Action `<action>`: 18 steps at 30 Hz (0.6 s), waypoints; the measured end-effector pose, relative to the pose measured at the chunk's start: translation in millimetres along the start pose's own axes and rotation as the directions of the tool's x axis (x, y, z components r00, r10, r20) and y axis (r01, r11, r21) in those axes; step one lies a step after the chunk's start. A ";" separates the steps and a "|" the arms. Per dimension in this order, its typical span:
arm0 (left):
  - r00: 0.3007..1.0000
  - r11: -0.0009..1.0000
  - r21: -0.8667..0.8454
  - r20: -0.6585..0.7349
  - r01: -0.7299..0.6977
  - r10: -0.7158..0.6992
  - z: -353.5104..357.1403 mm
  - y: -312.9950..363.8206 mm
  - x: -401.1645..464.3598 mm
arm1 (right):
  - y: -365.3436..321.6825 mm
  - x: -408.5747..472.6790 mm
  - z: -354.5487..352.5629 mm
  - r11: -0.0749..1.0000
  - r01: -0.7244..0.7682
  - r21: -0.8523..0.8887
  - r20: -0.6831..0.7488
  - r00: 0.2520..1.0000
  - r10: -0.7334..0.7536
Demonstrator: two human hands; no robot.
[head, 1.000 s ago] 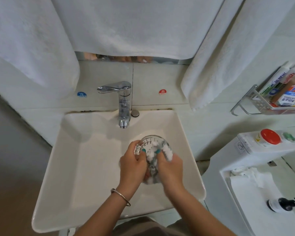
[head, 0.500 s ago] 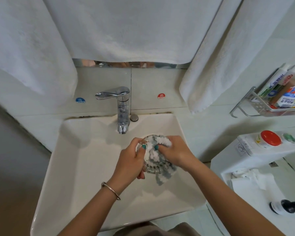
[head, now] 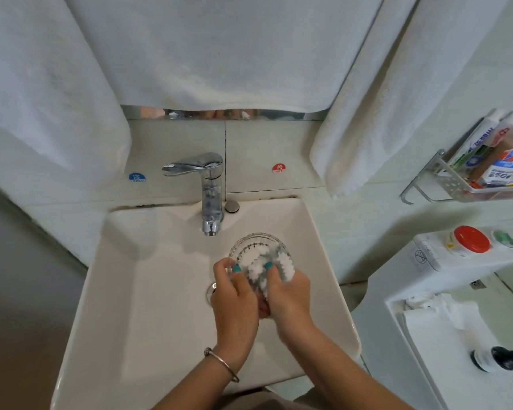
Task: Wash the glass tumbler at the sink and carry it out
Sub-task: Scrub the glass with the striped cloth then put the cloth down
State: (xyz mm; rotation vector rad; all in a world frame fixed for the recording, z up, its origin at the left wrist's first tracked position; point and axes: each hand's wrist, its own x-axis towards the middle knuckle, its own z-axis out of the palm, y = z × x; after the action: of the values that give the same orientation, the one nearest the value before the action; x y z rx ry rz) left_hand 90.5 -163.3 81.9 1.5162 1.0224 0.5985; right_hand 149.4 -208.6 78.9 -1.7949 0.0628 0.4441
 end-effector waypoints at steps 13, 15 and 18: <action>0.931 0.990 0.126 0.364 -0.061 0.011 -15.8 26.8 26.5 | -44.5 41.1 -43.1 0.892 0.248 -0.378 0.330 0.936 -0.120; 0.960 0.995 0.089 0.281 -0.039 0.012 -10.9 25.9 20.4 | -38.9 34.6 -36.1 0.947 0.174 -0.269 0.238 0.965 -0.110; 0.988 0.997 0.074 0.155 -0.035 0.024 -3.1 22.3 14.0 | -22.2 19.5 -22.9 0.999 0.035 -0.015 0.095 0.995 -0.033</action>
State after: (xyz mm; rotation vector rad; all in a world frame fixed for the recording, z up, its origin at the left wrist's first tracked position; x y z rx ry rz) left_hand 100.8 -149.0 101.6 1.6215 0.9145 0.4591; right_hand 179.6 -220.4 97.6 -1.7863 -0.0374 0.5057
